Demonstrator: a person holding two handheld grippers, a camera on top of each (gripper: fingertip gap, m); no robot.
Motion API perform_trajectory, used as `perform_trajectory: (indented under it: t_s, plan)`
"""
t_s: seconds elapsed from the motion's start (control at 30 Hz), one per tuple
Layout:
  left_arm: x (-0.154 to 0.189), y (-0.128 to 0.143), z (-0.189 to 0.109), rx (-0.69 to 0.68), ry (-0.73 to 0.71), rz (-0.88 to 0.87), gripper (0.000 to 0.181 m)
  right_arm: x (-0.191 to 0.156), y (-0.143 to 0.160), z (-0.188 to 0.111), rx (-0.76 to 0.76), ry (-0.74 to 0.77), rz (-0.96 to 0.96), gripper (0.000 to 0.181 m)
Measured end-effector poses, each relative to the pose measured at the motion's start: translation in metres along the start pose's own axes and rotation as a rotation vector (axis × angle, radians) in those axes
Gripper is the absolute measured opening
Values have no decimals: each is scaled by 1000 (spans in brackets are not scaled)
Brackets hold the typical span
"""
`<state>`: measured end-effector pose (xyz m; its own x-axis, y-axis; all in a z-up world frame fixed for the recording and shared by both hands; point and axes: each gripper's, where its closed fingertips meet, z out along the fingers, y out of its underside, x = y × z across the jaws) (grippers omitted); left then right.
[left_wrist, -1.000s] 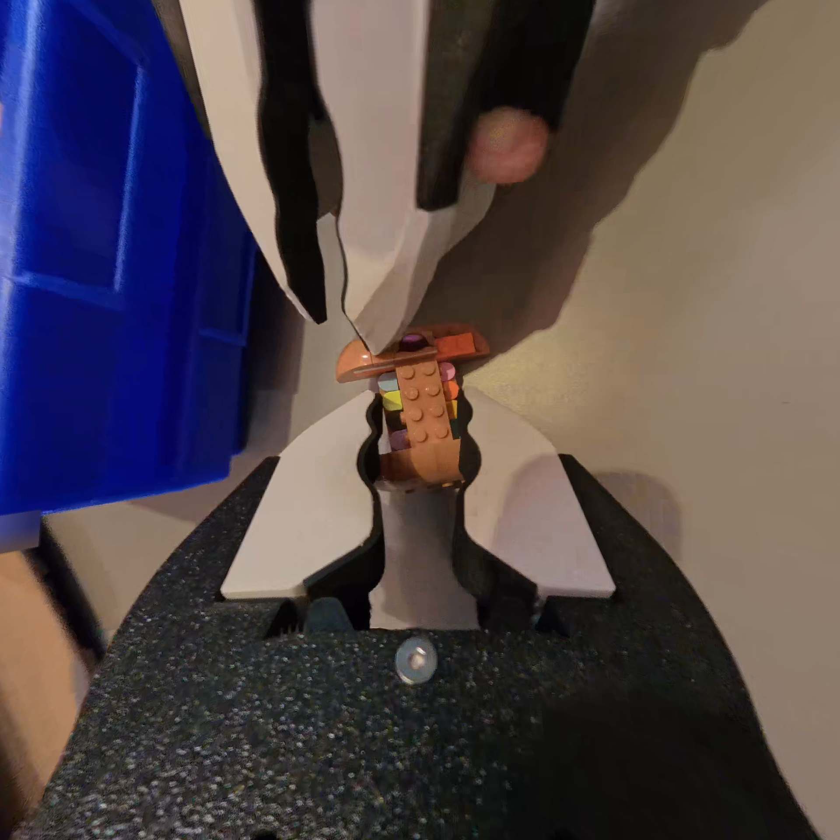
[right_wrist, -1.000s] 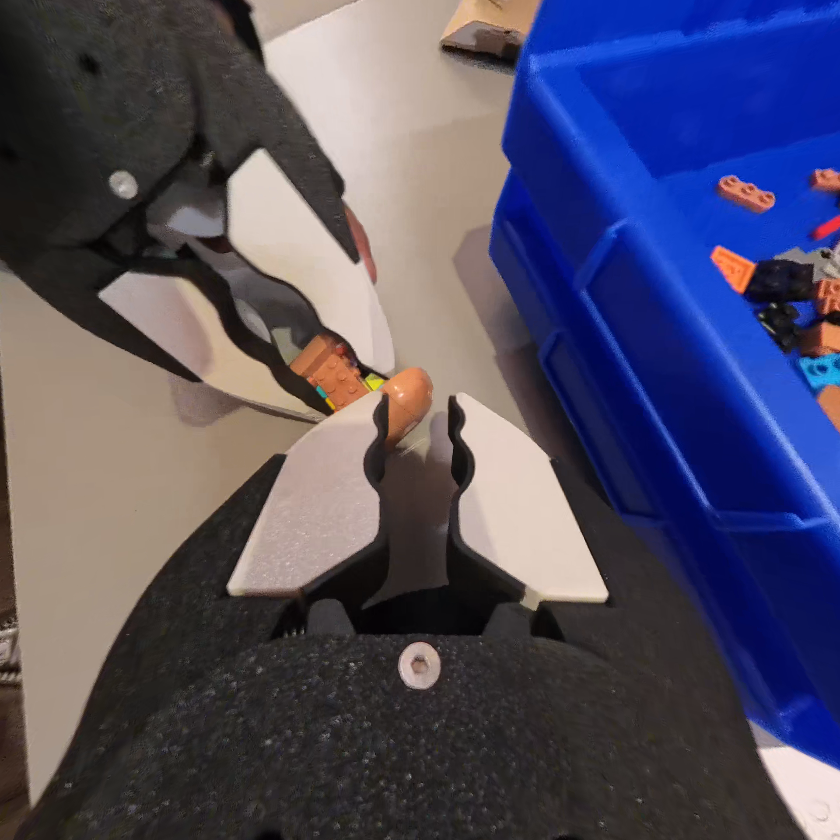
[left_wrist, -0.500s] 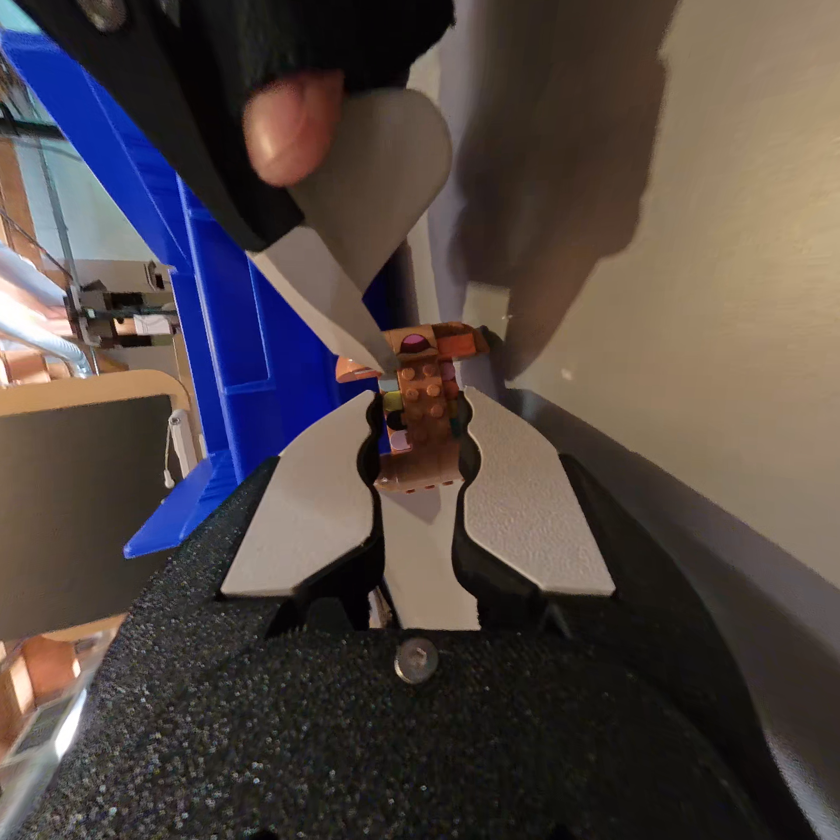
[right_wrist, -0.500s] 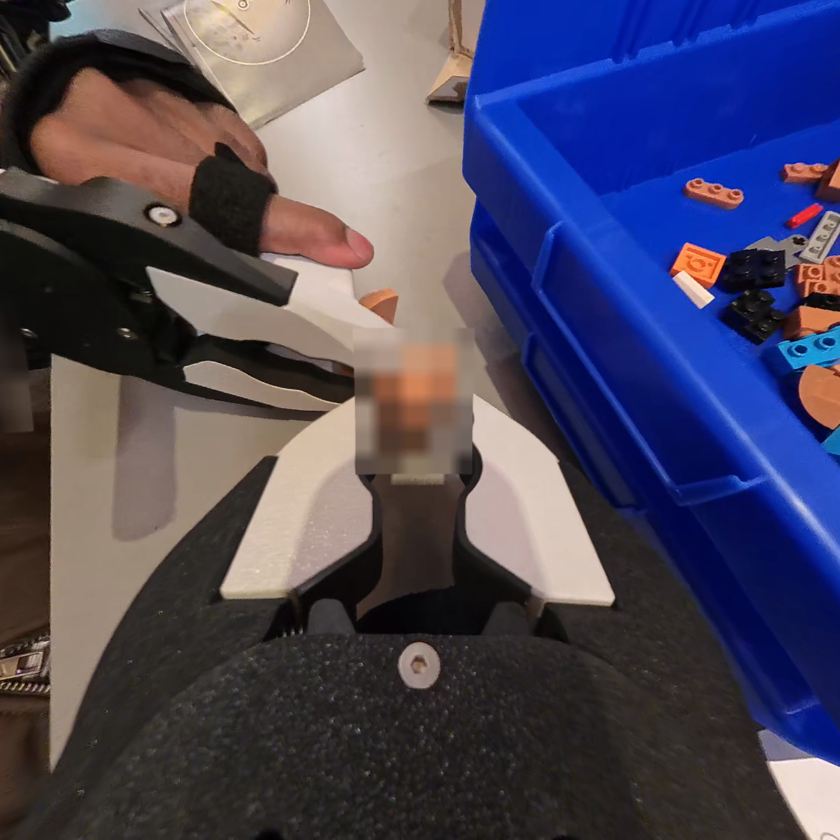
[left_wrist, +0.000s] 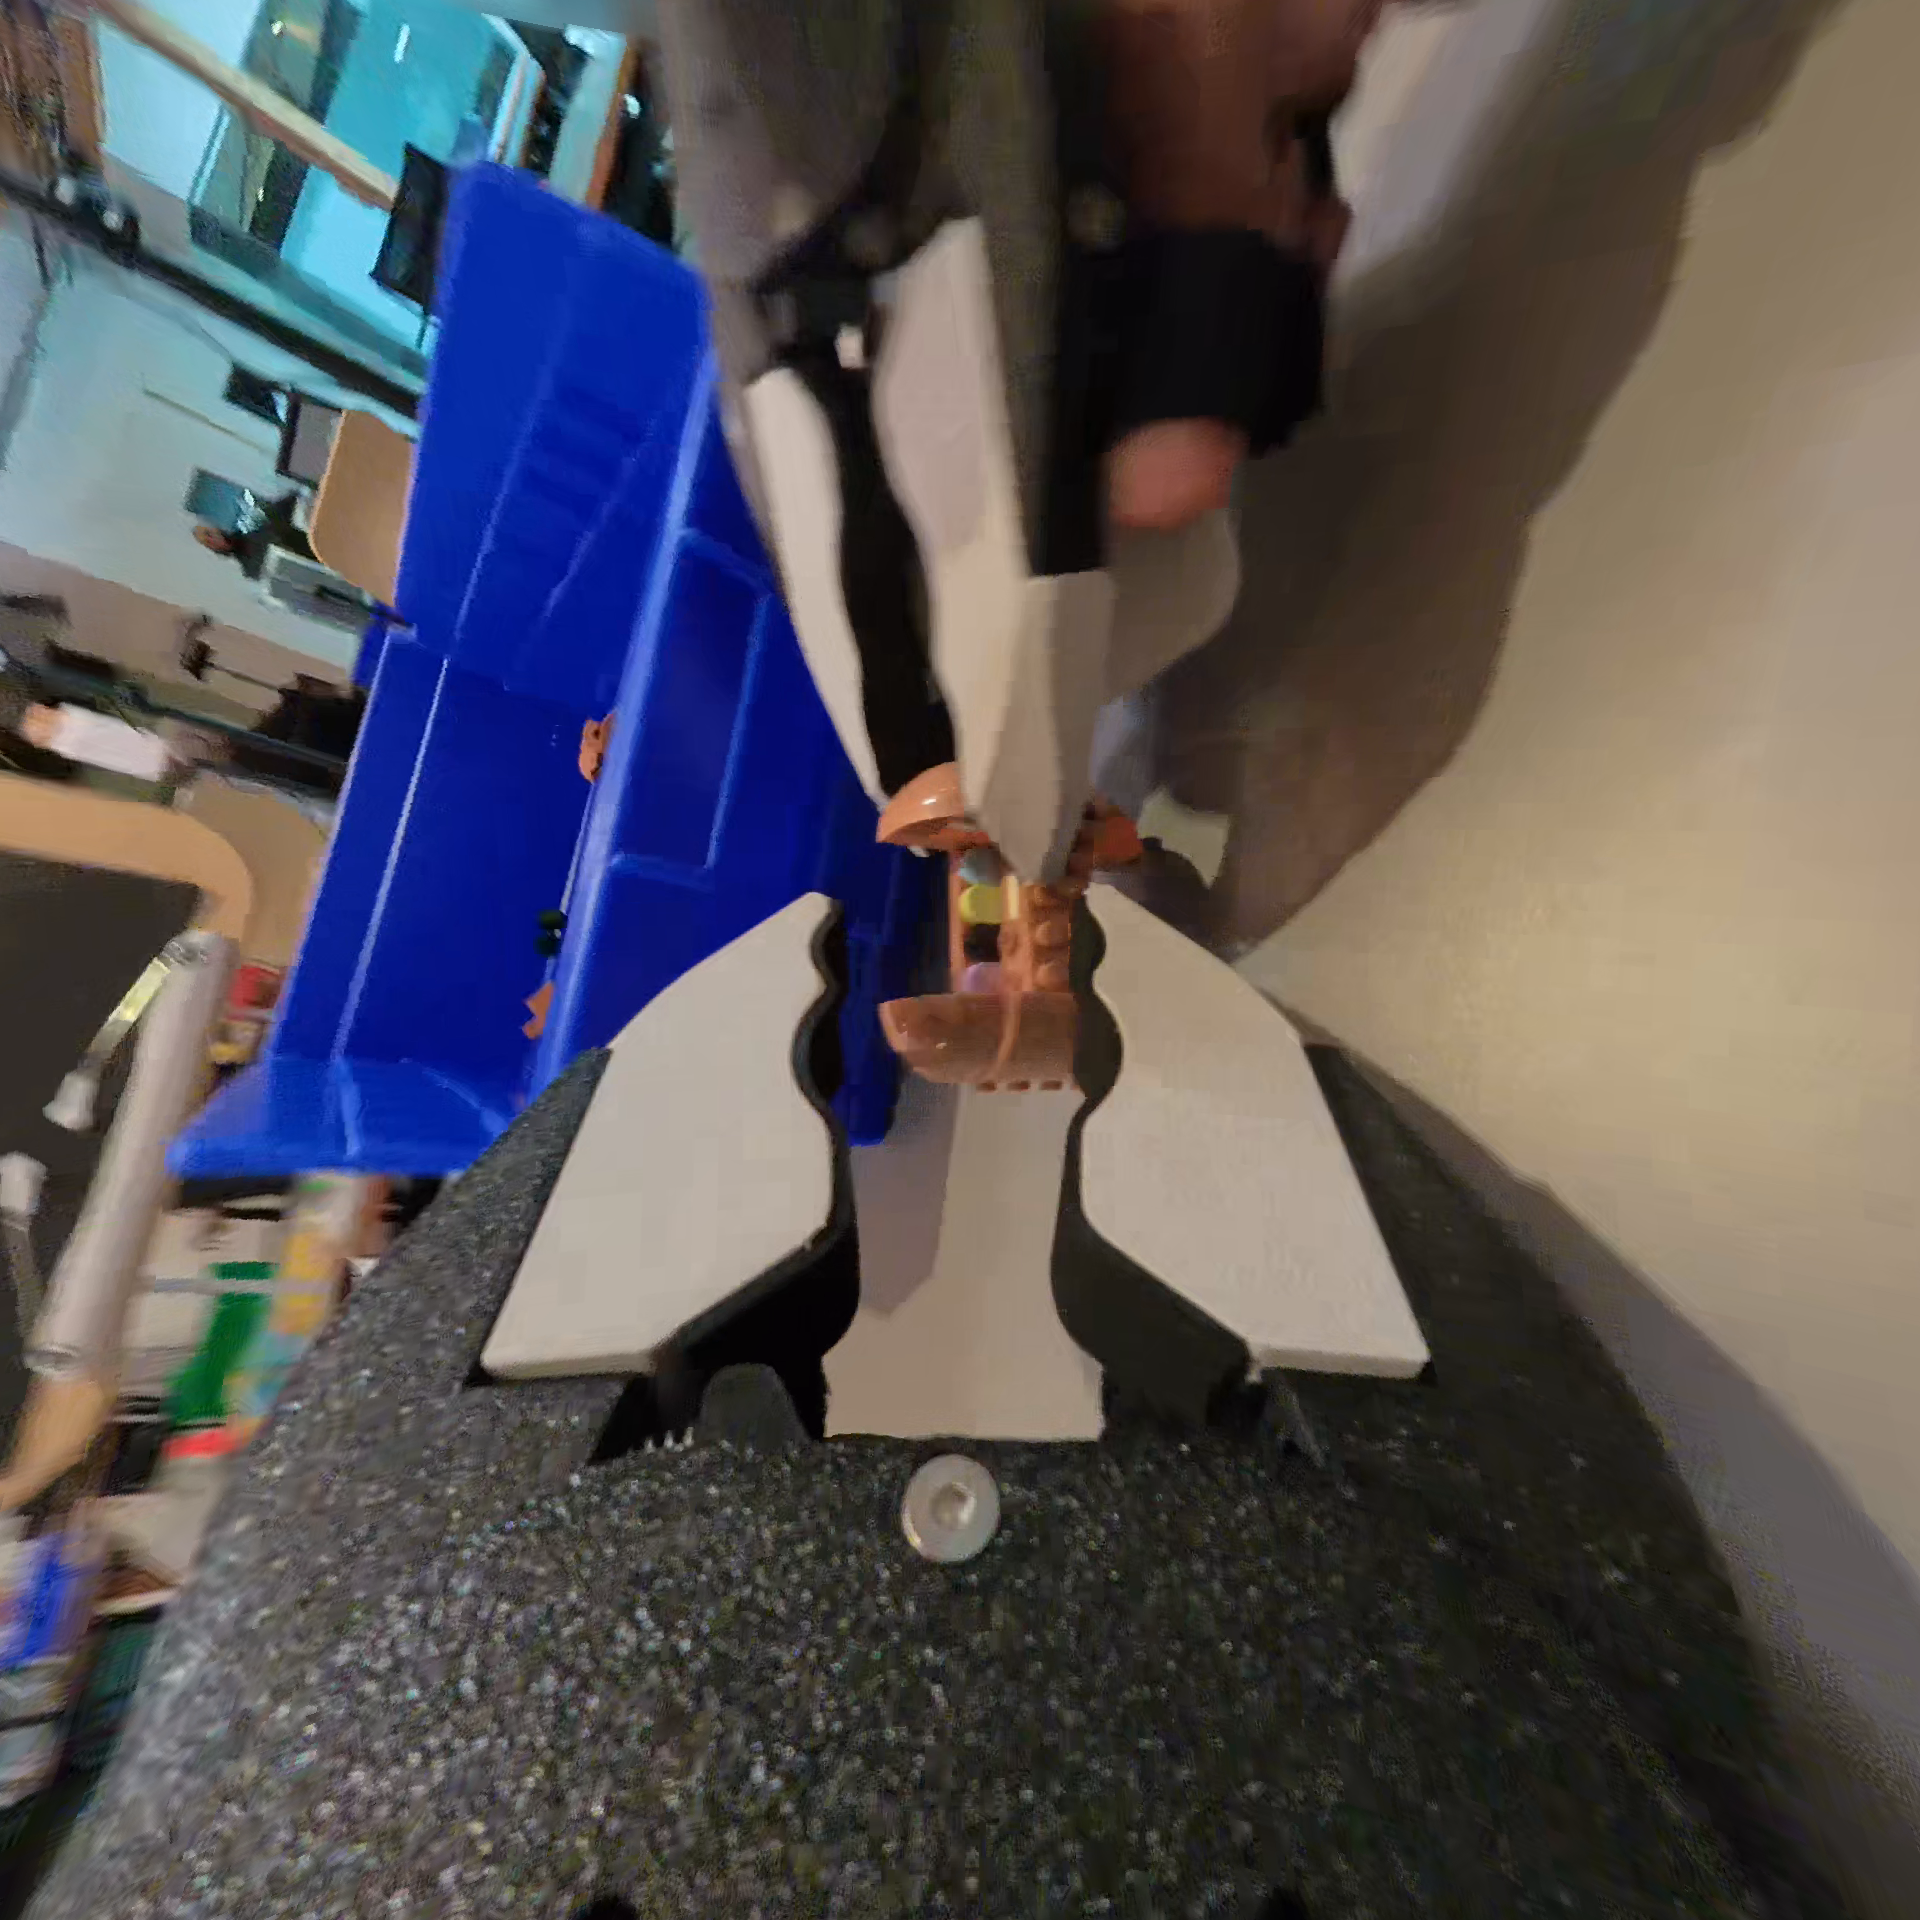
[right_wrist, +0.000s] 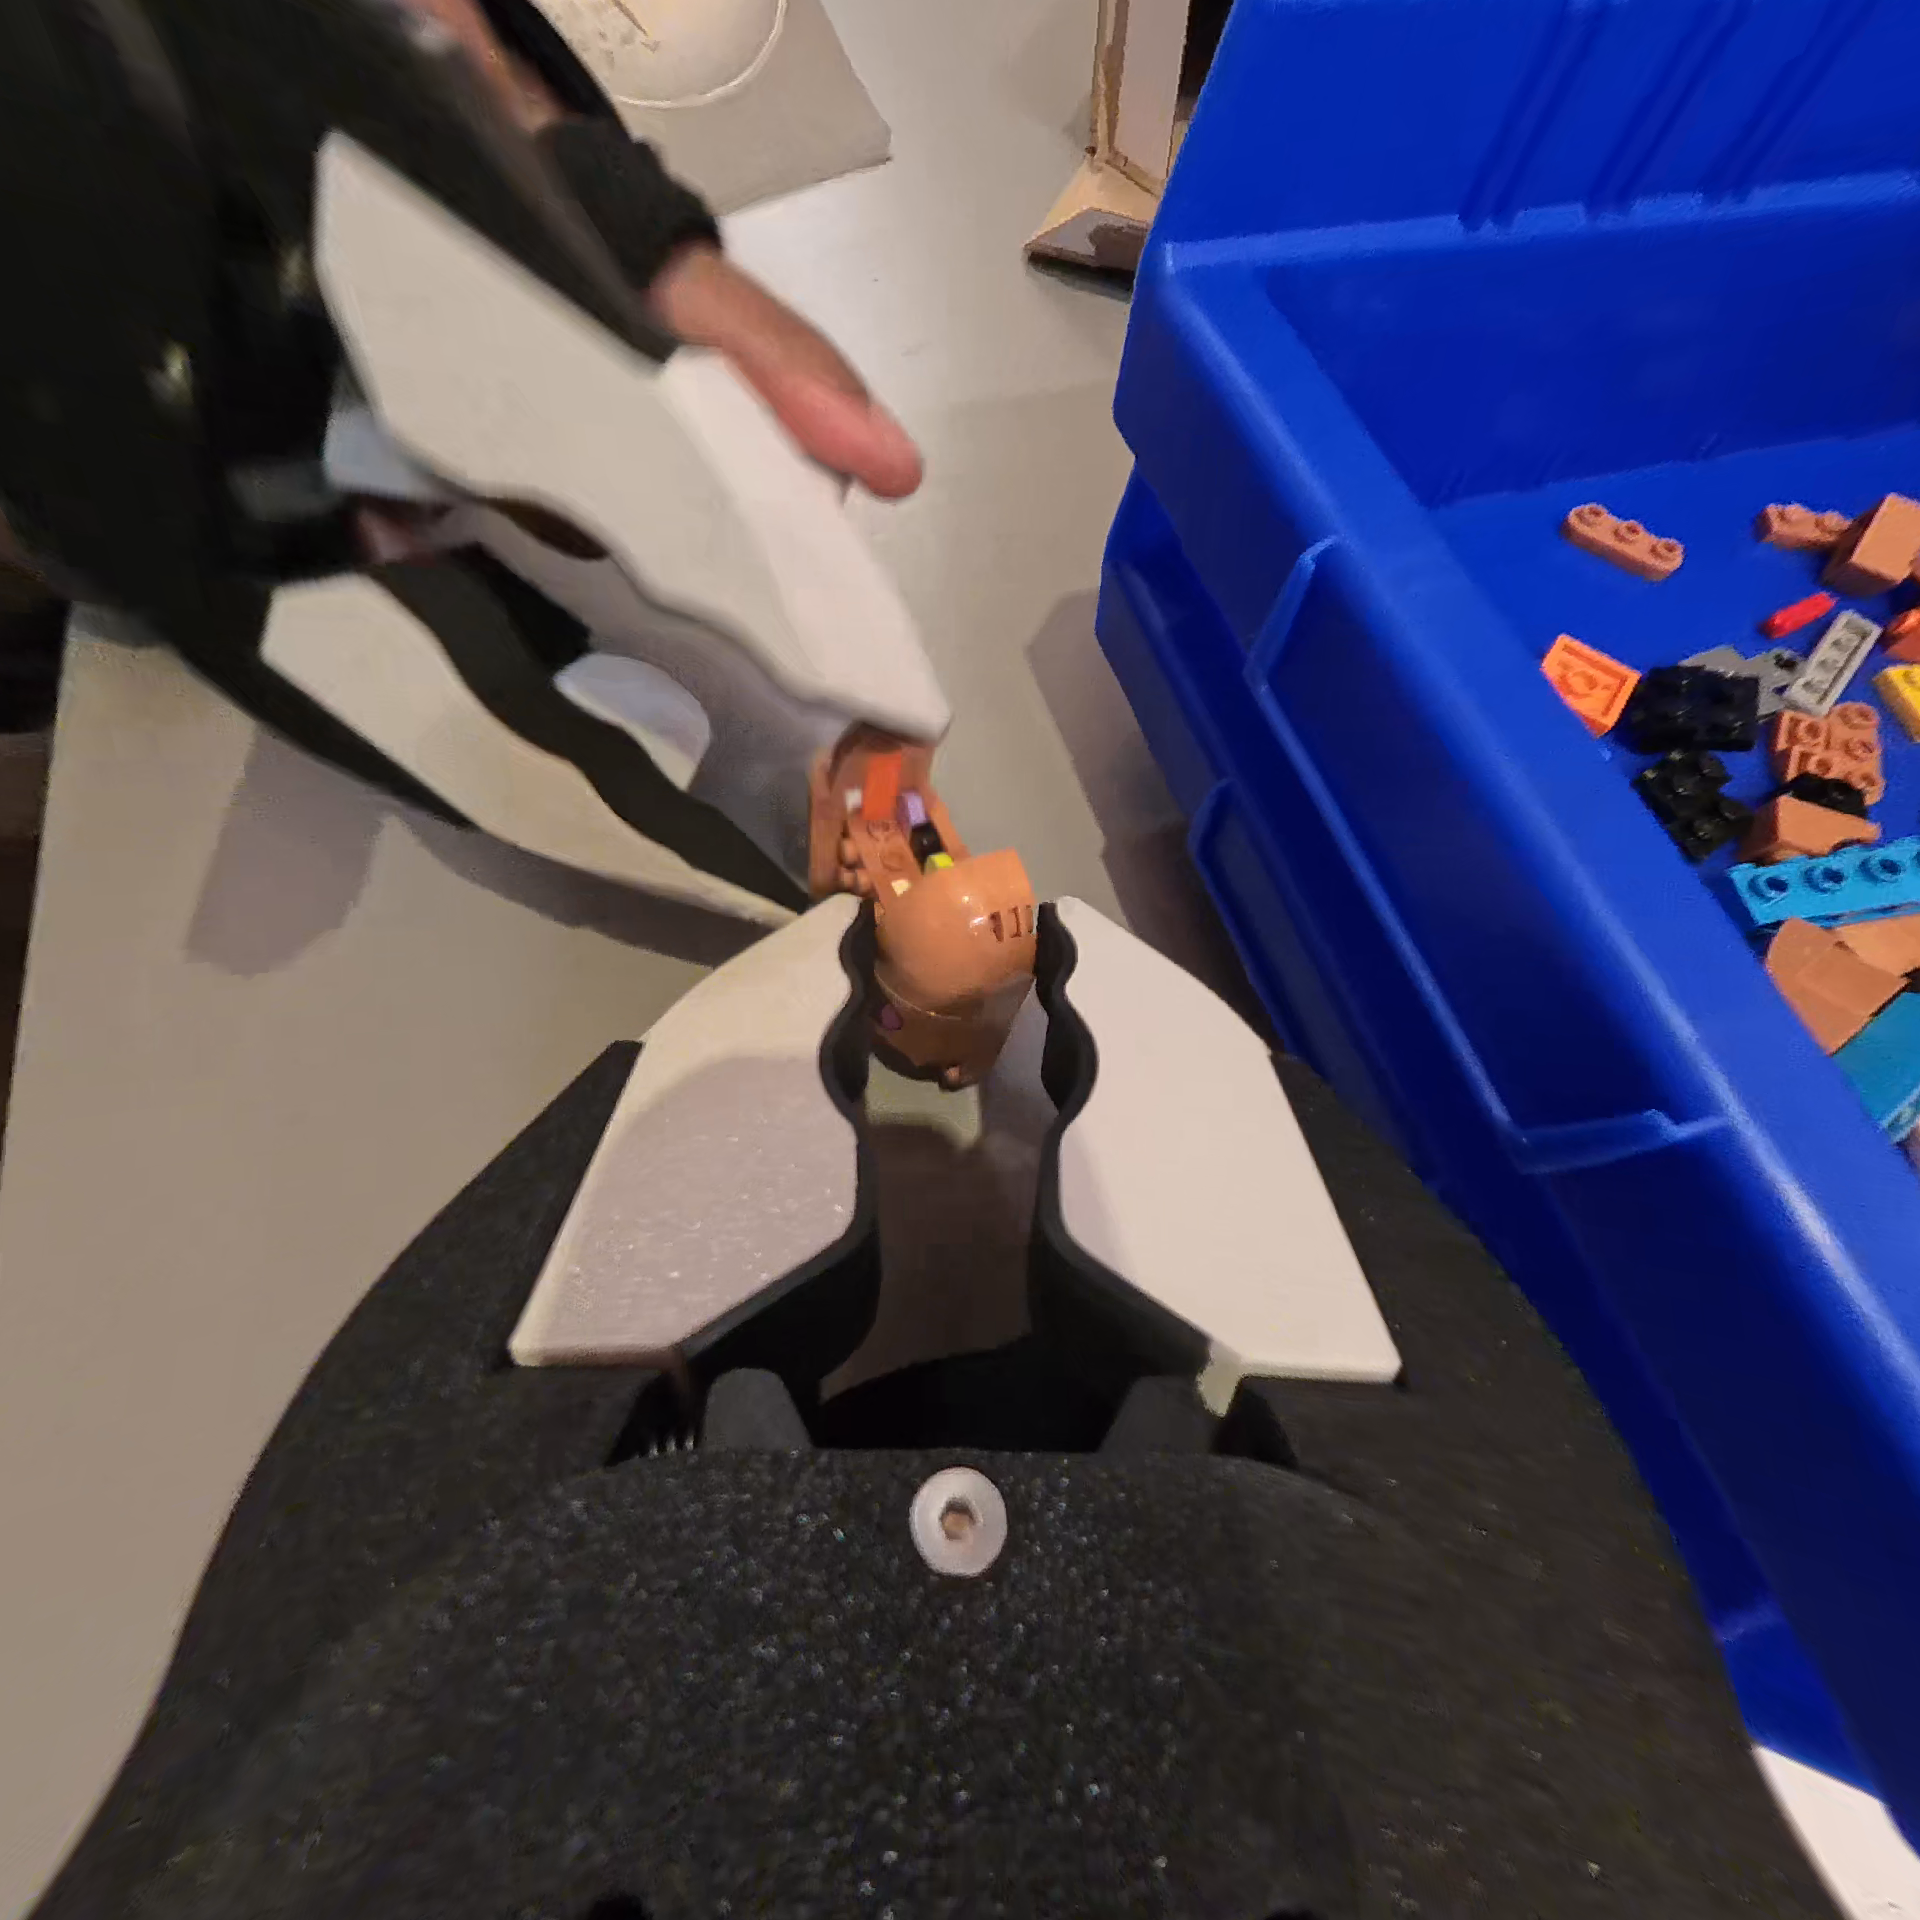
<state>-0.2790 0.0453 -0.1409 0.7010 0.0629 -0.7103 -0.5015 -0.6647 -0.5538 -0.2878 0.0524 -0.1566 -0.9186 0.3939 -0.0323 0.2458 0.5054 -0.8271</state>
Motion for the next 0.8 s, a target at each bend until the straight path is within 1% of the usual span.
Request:
perform_trajectory:
  t_s: [0.07,0.13,0.23,0.3,0.4,0.47,0.5,0.53,0.63,0.67,0.73,0.8]
  plan:
    - [-9,0,-5,56,31,-172,56,-1,-4,-5,34,-10,-44,30]
    - [-11,2,-6,85,94,-327,64,-3,-11,-10,79,-24,-84,29]
    - [-2,3,-5,112,221,-490,67,-6,-22,-17,144,-27,-116,29]
    - [7,4,-2,113,289,-547,68,-10,-27,-20,182,-46,-125,29]
    - [13,1,2,134,323,-581,67,-16,-35,-25,235,-75,-135,29]
    - [12,-7,2,192,324,-593,63,-22,-40,-29,275,-106,-142,29]
    - [11,-13,1,231,332,-594,56,-24,-43,-31,295,-112,-145,29]
    - [10,-18,-2,266,337,-594,43,-23,-45,-32,311,-108,-150,29]
    - [1,-23,-7,310,279,-560,29,-23,-44,-33,314,-106,-173,29]
    - [-3,-21,-7,284,240,-540,28,-21,-44,-32,305,-85,-169,29]
    - [-11,-9,-1,178,118,-480,27,-11,-43,-27,288,-20,-138,31]
    - [-19,0,2,91,-13,-407,27,-3,-42,-23,274,39,-114,39]
